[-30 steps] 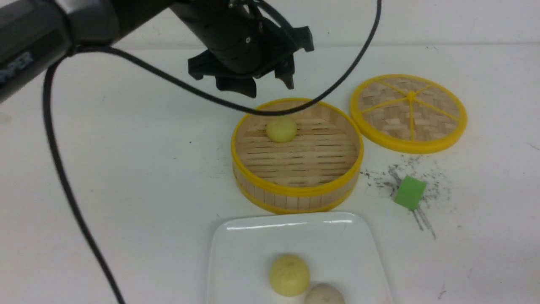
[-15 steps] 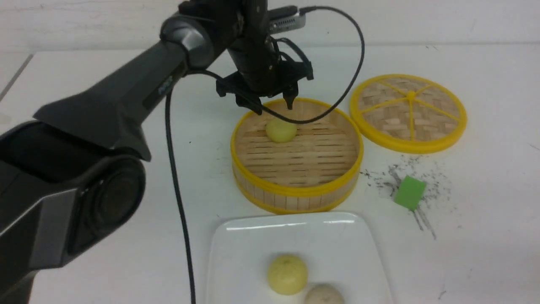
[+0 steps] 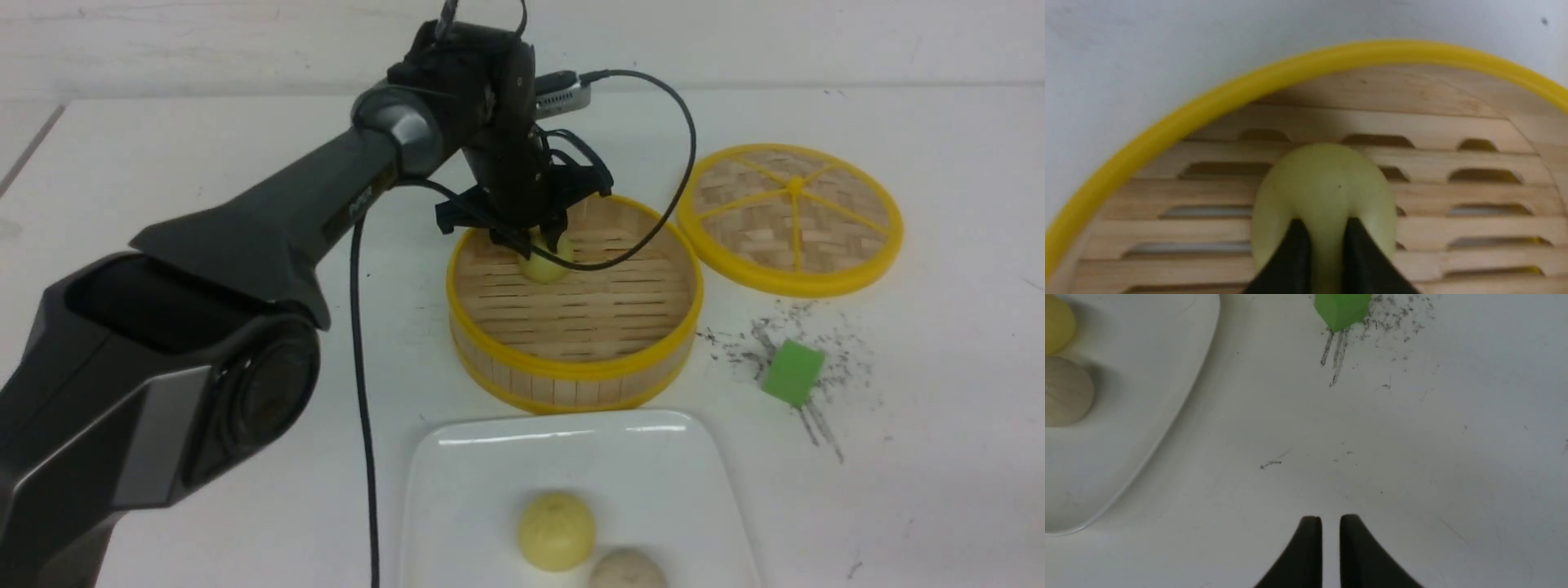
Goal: Put the steamed buns into the plate on the white tablecloth.
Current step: 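Reach into the bamboo steamer and grasp a bun with the left gripper, then carry the bun from the bamboo steamer to the plate with the left gripper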
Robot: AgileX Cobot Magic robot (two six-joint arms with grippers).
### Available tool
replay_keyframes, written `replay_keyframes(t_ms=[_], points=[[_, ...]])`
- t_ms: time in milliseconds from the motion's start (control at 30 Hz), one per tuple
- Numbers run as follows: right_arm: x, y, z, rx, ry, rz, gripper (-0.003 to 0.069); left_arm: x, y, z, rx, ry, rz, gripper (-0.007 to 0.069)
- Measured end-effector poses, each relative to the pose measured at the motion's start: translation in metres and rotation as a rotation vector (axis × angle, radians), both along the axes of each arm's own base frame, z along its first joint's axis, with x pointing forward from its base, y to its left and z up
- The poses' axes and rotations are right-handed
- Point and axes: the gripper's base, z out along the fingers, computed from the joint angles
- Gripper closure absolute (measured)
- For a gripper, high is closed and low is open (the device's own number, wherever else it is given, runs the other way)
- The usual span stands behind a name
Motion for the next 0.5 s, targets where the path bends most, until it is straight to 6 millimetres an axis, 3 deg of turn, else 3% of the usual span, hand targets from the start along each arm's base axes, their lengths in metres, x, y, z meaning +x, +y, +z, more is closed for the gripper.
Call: replay_keyframes(t_ms=[133, 200, 300, 467, 500], points=[[0.000, 0.000, 0.000, 0.000, 0.000, 0.000, 0.0561, -0.004, -0.002, 0.009, -0.029, 0.008, -0.066, 0.0601], [0.000, 0.000, 0.000, 0.000, 0.000, 0.000, 0.0559, -0.011, 0.000, 0.025, -0.023, 0.007, -0.102, 0.0603], [0.000, 0.000, 0.000, 0.000, 0.000, 0.000, 0.0555, -0.022, 0.007, 0.058, -0.006, -0.026, -0.129, 0.0603], [0.000, 0.000, 0.000, -0.001, -0.001, 0.000, 0.0548, -0.054, 0.038, 0.149, 0.088, -0.206, -0.136, 0.0603], [0.000, 0.000, 0.000, -0.001, -0.001, 0.000, 0.0548, -0.056, 0.039, 0.153, 0.092, -0.216, -0.137, 0.0603]])
